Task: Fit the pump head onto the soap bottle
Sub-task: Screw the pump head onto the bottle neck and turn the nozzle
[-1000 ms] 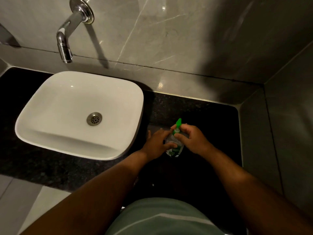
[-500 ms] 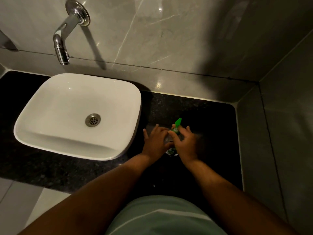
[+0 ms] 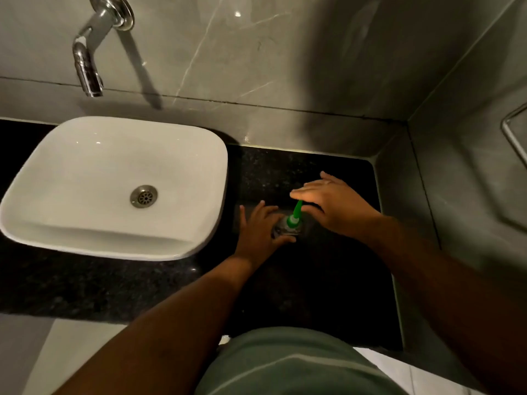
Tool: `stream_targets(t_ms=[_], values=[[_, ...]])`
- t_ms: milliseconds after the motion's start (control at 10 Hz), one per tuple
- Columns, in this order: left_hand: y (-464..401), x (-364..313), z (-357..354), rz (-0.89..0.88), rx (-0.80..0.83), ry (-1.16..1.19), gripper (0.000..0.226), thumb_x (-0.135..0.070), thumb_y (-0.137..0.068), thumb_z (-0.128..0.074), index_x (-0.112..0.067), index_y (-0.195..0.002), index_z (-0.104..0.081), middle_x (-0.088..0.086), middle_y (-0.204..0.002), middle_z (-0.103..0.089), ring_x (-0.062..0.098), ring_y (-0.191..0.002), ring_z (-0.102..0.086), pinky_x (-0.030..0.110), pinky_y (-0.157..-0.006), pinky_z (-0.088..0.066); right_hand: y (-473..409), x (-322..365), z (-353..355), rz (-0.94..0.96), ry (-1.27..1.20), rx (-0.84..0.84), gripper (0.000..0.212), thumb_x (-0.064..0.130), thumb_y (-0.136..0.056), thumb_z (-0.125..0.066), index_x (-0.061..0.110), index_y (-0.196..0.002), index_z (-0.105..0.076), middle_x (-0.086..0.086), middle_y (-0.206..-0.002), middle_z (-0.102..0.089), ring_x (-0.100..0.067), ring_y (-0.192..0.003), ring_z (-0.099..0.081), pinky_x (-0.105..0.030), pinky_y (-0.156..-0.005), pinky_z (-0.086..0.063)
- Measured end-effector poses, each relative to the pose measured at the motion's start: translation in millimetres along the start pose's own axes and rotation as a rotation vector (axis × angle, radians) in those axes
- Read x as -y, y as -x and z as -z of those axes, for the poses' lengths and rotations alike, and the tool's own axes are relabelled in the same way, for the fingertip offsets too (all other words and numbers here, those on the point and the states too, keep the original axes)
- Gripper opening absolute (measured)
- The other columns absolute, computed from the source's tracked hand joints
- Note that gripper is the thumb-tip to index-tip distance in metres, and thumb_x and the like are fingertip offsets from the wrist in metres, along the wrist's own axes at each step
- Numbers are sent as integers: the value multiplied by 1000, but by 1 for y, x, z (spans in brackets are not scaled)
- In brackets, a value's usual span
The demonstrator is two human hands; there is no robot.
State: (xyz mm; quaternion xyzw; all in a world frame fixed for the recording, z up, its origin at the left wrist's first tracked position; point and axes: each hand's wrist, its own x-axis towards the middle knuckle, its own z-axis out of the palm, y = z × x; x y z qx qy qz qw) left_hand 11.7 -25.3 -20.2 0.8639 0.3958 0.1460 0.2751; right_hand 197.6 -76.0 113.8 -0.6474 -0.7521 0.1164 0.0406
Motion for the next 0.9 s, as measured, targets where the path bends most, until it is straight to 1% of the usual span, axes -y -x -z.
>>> stream_targets(t_ms=[100, 200, 300, 400, 500, 600, 700, 800, 900], values=[[0, -2, 0, 2, 3, -47, 65, -63, -69, -70, -25, -122, -62, -1, -137, -53, 21, -144, -24, 57, -114, 11, -13, 14, 16, 54, 290, 194, 34, 38, -94, -48, 31, -125, -61, 6, -129, -64, -17, -123, -52, -35, -110, -29], [0, -4, 2, 5, -2, -95, 64, -64, -69, -70, -29, -121, -63, -1, -134, -55, 23, -142, -28, 60, -113, 7, -18, 27, 27, -12, 346, 310, 25, 37, -94, -48, 26, -107, -66, 0, -109, -68, -23, -104, -61, -40, -90, -48], [2, -8, 4, 18, -6, -110, 63, -65, -68, -70, -32, -121, -63, -3, -134, -56, 23, -142, -29, 61, -113, 4, -14, 31, 26, -313, 13, 317, 18, 35, -89, -59, 21, -93, -71, -4, -95, -71, -23, -90, -66, -38, -80, -54], [4, -11, 6, 33, 2, -112, 60, -63, -69, -70, -32, -120, -63, -2, -135, -56, 23, -142, -28, 61, -113, 3, -3, 37, 11, -603, -467, 208, 14, 23, -90, -62, 12, -86, -69, -13, -82, -74, -23, -73, -72, -32, -62, -57], [3, -14, 9, 50, 5, -118, 58, -60, -69, -72, -31, -119, -64, -1, -135, -56, 24, -141, -29, 61, -113, 2, 6, 47, -3, -829, -884, 32, 9, 19, -91, -61, 10, -94, -63, -11, -74, -72, -14, -59, -70, -24, -49, -54], [3, -16, 11, 36, 16, -126, 58, -60, -71, -70, -30, -120, -63, 0, -134, -58, 27, -141, -31, 63, -112, 1, 9, 53, -13, -931, -1038, -76, 7, 18, -93, -58, 14, -93, -63, -7, -72, -71, -9, -54, -69, -19, -44, -53], [3, -16, 12, 40, 36, -146, 59, -62, -72, -68, -30, -122, -62, 0, -134, -58, 27, -141, -32, 65, -112, 1, 12, 55, -19, -949, -1106, -128, 8, 17, -94, -57, 14, -97, -64, -5, -70, -71, -6, -50, -68, -17, -42, -52], [3, -16, 10, 37, 45, -172, 59, -66, -73, -62, -32, -121, -60, -1, -134, -59, 28, -140, -33, 65, -110, 4, 14, 56, -21, -922, -1133, -158, 11, 18, -95, -54, 14, -102, -62, -6, -73, -71, -6, -51, -68, -16, -41, -51], [1, -12, 10, 53, 76, -175, 67, -72, -70, -51, -35, -125, -57, 0, -139, -55, 28, -141, -31, 64, -110, 7, 24, 52, -26, -928, -1120, -178, 17, 26, -98, -47, 16, -107, -58, -11, -84, -75, -13, -59, -69, -20, -45, -51]])
